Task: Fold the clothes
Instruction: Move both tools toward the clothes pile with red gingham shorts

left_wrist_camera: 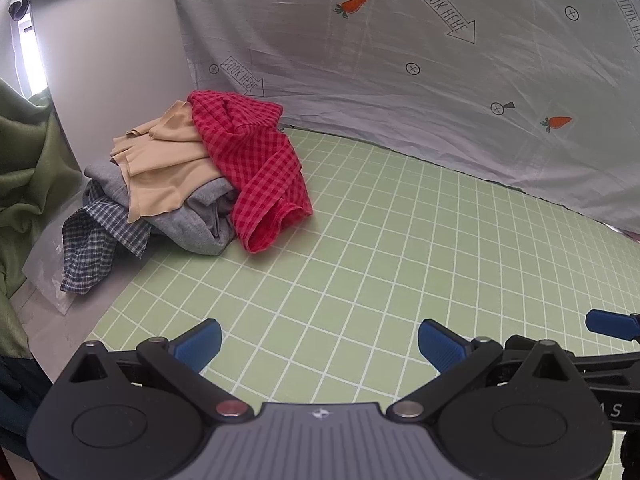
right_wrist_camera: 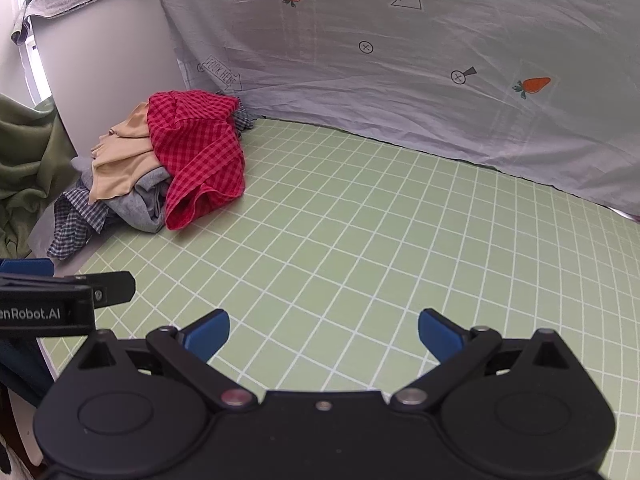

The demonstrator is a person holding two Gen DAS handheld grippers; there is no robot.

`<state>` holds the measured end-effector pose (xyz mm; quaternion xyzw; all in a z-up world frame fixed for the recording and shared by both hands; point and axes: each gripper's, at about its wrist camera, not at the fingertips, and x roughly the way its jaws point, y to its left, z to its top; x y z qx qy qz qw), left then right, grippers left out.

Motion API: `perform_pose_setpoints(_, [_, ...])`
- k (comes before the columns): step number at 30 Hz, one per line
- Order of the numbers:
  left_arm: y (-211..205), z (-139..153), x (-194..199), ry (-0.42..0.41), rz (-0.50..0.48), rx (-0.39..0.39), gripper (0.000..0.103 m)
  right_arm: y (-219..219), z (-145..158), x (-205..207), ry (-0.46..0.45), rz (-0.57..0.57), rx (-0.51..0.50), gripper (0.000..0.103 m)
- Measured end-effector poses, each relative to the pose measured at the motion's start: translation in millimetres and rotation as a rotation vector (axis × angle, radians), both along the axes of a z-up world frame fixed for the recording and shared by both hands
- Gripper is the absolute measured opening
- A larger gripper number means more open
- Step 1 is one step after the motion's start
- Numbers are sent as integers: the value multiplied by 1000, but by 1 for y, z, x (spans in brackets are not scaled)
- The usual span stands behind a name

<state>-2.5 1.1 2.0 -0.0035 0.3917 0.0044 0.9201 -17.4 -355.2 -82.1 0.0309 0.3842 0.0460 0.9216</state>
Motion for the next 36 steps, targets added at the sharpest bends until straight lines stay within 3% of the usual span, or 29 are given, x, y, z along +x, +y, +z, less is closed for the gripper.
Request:
perform_pose_setpoints(5, [2,-4,10,37,-17,1,103,0,-1,1,8,-3,-8,102])
perform_pose_setpoints(36, [4,-8,11,42,2,-2,103,-5,-3,-1,26,-11,-5,102])
